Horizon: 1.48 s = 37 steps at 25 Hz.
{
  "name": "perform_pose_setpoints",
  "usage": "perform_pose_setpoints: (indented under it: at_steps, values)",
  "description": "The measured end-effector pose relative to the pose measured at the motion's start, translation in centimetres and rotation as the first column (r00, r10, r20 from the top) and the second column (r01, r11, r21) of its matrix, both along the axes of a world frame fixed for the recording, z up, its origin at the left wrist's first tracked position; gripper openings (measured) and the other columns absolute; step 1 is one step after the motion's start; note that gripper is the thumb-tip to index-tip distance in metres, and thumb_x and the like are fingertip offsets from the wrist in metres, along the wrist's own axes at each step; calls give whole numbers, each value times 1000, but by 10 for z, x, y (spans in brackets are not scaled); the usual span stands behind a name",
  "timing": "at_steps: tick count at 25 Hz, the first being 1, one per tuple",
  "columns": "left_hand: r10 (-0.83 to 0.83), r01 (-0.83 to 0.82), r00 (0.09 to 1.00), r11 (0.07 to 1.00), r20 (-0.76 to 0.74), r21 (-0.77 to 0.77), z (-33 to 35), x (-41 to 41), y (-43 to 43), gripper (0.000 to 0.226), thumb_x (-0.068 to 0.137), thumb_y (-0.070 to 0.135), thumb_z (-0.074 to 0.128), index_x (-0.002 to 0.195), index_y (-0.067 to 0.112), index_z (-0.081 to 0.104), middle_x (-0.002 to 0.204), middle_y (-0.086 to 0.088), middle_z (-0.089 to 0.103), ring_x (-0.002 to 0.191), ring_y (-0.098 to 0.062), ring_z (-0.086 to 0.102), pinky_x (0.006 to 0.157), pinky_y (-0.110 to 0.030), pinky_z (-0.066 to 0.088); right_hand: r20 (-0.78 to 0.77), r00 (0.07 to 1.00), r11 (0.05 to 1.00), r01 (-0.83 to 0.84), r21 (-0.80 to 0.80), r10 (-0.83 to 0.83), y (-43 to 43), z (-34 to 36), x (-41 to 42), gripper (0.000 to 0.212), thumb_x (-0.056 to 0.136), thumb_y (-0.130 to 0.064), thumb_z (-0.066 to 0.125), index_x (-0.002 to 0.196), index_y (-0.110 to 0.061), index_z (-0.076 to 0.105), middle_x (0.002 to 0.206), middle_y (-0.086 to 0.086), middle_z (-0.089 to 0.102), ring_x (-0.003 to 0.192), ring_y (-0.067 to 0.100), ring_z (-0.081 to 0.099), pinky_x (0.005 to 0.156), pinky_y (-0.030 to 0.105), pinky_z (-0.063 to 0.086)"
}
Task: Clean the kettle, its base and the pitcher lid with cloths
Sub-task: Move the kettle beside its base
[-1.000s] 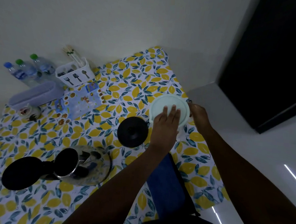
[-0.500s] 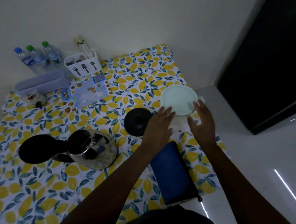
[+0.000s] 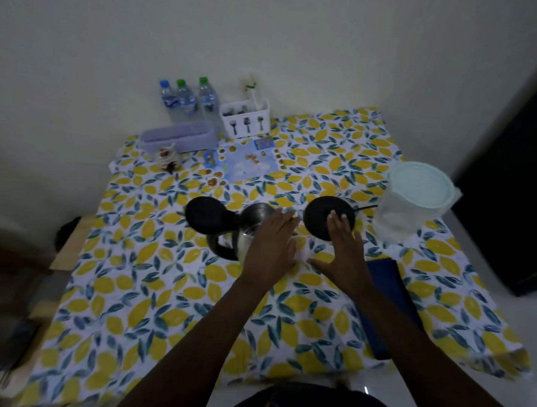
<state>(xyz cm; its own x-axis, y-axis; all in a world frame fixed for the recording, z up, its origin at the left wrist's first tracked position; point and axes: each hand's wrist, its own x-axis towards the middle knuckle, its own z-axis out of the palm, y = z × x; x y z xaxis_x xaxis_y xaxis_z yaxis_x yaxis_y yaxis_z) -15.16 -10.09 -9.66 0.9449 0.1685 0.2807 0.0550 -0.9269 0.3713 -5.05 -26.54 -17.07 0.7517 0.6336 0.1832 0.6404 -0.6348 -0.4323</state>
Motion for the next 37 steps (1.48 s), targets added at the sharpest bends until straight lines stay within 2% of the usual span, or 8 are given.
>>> perform_pose_setpoints:
  at_steps: [5,9,11,16,20,29,33,37]
  values:
    - [284,-301,944,950,170,85,14,-51,62,46,93,21,56,136,9,47,150,-14,39,144,-35,25,117,-53,27,-64,995,995,-76,-70,72,56,10,-20,112,75,-65,62,153,-13,1,162,3,1,146,15,-8,118,50,7]
    - [576,-523,817,763,31,-381,19,-67,88,79,94,34,56,151,6,9,161,-15,10,149,-30,9,121,-44,19,-163,985,997,-61,-51,52,81,18,-18,116,73,-54,73,153,-10,2,162,7,6,149,19,0,118,47,7]
    - [537,-462,844,735,9,-497,23,-64,88,81,93,32,58,152,9,7,161,-10,14,147,-26,17,118,-42,27,-202,978,999,-50,3,50,85,22,-17,115,69,-47,80,152,-7,12,160,11,18,147,25,14,117,48,15]
    - [167,-129,983,927,80,-352,34,-33,82,75,90,20,65,150,18,20,158,-4,27,144,-19,26,117,-38,30,-250,966,987,-22,160,62,84,27,-18,107,56,-34,91,143,-11,34,142,12,46,125,30,49,102,42,41]
    - [-10,-7,995,986,-102,-164,22,-10,71,63,96,34,53,150,21,24,161,-4,19,148,-28,13,119,-51,23,-268,960,982,-34,188,85,84,29,-18,105,59,-32,91,144,-11,33,144,12,44,127,27,47,98,34,40]
    - [118,-153,975,971,-187,-181,0,8,66,44,96,36,53,137,20,50,155,-7,33,144,-29,25,118,-47,21,-299,946,968,-47,246,121,80,27,-15,97,63,-29,88,142,-13,34,141,9,46,125,23,48,94,22,36]
    - [100,-112,962,993,-253,-34,6,12,62,46,99,29,49,143,19,41,157,-7,29,146,-31,19,118,-50,21,-221,971,987,-63,147,95,60,16,-14,101,73,-41,79,151,-17,20,157,5,28,144,23,24,112,45,32]
    - [-24,43,988,991,-153,124,-10,11,14,45,98,16,45,142,14,40,155,-6,33,147,-31,18,119,-55,17,6,999,995,-39,-93,40,12,-2,-9,91,80,-68,48,152,-25,14,159,0,22,147,24,15,106,58,31]
